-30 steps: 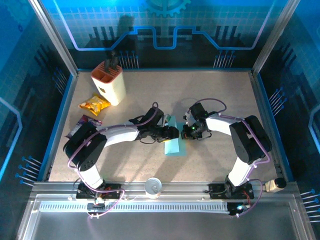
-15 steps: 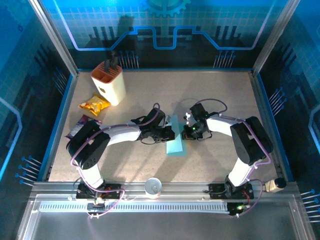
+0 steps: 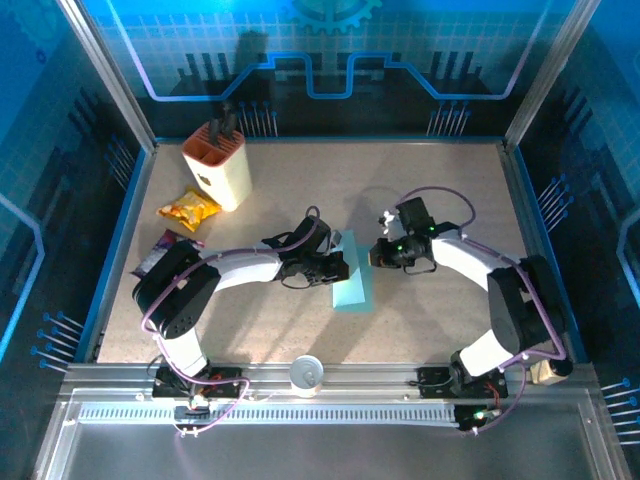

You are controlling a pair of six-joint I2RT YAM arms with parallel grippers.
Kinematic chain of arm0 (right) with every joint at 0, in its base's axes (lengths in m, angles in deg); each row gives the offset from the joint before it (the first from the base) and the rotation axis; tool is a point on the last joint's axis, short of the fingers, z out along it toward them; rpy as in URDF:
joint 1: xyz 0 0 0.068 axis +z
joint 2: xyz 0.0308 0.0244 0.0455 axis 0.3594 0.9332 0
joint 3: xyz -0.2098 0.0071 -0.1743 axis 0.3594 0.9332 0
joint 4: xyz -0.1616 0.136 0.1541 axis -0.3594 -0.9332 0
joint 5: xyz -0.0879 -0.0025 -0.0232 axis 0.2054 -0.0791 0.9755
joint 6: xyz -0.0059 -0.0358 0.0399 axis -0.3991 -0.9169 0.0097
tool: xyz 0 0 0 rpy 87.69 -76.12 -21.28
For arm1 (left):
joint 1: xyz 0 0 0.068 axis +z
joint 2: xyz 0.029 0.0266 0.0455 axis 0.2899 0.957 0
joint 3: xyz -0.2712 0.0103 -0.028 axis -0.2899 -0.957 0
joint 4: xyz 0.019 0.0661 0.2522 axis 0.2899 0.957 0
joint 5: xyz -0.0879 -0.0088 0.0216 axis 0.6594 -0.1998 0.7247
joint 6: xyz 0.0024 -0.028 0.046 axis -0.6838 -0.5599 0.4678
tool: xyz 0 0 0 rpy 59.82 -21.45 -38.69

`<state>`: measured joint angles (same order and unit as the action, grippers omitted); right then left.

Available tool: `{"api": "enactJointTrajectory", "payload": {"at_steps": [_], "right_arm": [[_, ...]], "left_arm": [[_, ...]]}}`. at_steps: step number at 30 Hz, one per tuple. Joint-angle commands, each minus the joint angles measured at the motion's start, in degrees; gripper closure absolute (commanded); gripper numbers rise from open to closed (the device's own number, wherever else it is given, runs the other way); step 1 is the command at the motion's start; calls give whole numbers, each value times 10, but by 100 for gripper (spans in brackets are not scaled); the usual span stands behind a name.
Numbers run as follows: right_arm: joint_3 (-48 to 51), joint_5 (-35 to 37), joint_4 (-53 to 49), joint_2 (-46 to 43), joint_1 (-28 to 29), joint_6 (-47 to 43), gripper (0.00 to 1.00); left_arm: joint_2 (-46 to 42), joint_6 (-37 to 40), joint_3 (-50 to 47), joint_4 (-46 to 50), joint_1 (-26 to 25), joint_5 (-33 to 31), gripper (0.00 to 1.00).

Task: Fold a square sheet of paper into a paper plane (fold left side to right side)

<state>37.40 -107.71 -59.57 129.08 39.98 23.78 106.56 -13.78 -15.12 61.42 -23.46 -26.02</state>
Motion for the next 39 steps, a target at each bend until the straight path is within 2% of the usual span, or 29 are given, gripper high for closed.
{"api": "enactJointTrajectory", "payload": {"at_steps": [1,4,6,9,14,18,23,25,30,32,39], "right_arm": [[36,-84,24,-23,-25,-2,74],[59,-178,93,-14,-31,15,59],[65,-215,133,5,-28,30,53],[64,-241,176,37,-16,46,49],[40,-251,197,81,1,56,50],[31,-250,199,95,7,59,62],[32,-217,162,84,7,46,91],[32,-193,133,80,8,35,98],[25,-131,69,68,8,21,100],[22,-121,59,68,8,21,100],[13,-87,29,75,13,13,99]], "left_arm": [[-5,18,8,19,-5,-3,95],[-7,23,11,25,-5,-2,96],[-8,26,12,27,-5,-2,96],[-8,27,11,28,-4,1,96],[-9,27,11,28,-5,2,96],[-10,27,9,27,-4,2,96],[-16,28,8,27,-5,-2,93],[-26,29,5,32,-5,-13,89],[-63,29,-8,57,-3,-65,57],[-70,29,-9,69,-1,-81,49],[-36,29,10,89,1,-78,38]]}}
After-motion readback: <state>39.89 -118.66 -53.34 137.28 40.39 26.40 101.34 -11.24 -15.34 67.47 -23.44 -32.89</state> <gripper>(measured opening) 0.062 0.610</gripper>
